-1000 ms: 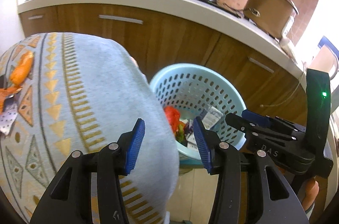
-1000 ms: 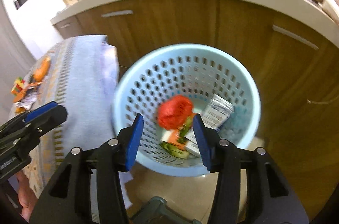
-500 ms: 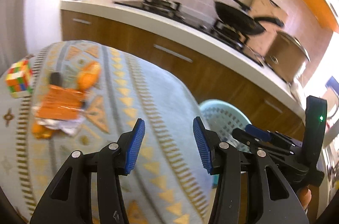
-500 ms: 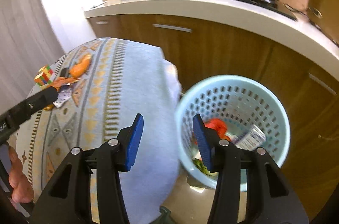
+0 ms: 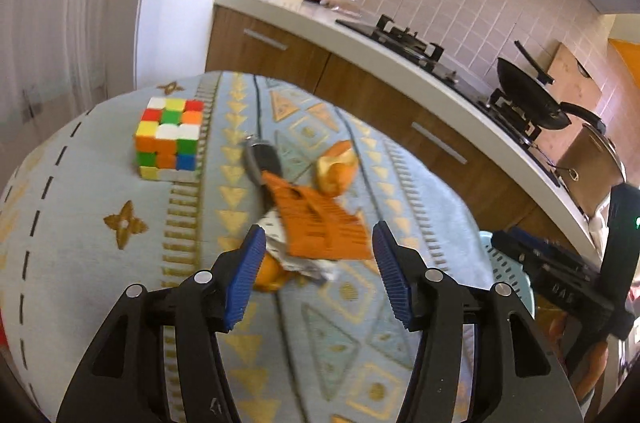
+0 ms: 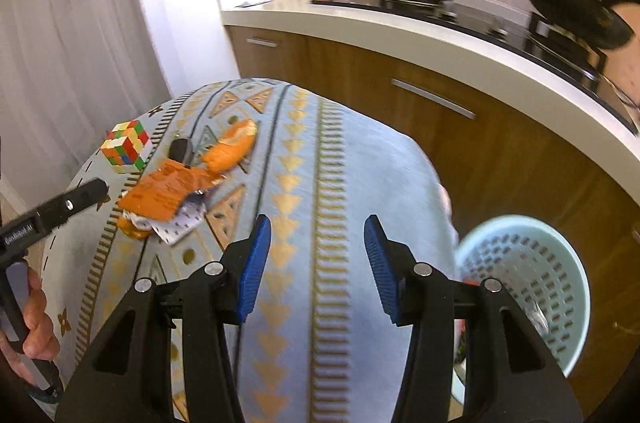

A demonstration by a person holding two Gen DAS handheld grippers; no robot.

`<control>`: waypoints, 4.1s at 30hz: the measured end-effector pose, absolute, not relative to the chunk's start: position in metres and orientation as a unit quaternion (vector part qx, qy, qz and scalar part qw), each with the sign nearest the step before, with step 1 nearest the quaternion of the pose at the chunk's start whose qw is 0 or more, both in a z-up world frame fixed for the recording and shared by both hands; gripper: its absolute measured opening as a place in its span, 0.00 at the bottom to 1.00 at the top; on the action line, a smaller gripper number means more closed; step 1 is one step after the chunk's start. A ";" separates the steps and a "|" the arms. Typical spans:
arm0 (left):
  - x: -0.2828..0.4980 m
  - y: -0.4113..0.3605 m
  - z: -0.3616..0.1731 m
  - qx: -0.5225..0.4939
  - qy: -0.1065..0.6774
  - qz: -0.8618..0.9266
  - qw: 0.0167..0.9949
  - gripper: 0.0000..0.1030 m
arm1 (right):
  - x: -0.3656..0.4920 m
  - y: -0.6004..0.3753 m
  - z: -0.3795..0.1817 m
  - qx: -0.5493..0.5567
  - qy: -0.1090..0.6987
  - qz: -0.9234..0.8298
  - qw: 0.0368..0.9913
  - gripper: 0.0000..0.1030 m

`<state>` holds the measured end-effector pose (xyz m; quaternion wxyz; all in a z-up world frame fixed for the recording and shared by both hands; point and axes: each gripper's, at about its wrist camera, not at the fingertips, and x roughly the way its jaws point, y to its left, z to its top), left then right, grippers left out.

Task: Collect trash
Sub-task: 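Move both grippers back to the table and grasp the orange wrapper with left gripper, then lift the orange wrapper with left gripper while right grasps the white heart-print paper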

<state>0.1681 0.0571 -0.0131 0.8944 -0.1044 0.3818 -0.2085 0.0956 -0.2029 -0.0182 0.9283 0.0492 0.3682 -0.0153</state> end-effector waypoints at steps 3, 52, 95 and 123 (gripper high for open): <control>0.181 0.063 -0.023 -0.108 0.391 -0.208 0.890 0.53 | 0.118 -0.190 -0.021 0.047 0.371 -0.001 0.927 0.44; 0.089 0.158 -0.074 -0.101 0.430 -0.155 0.884 0.63 | 0.113 -0.110 -0.052 0.017 0.405 0.080 0.911 0.44; 0.070 0.153 -0.050 -0.109 0.403 -0.178 0.891 0.27 | 0.090 -0.070 -0.045 -0.015 0.401 0.136 0.906 0.44; 0.057 0.186 -0.029 -0.133 0.367 -0.131 0.911 0.24 | 0.087 0.029 -0.075 -0.032 0.432 0.222 0.874 0.22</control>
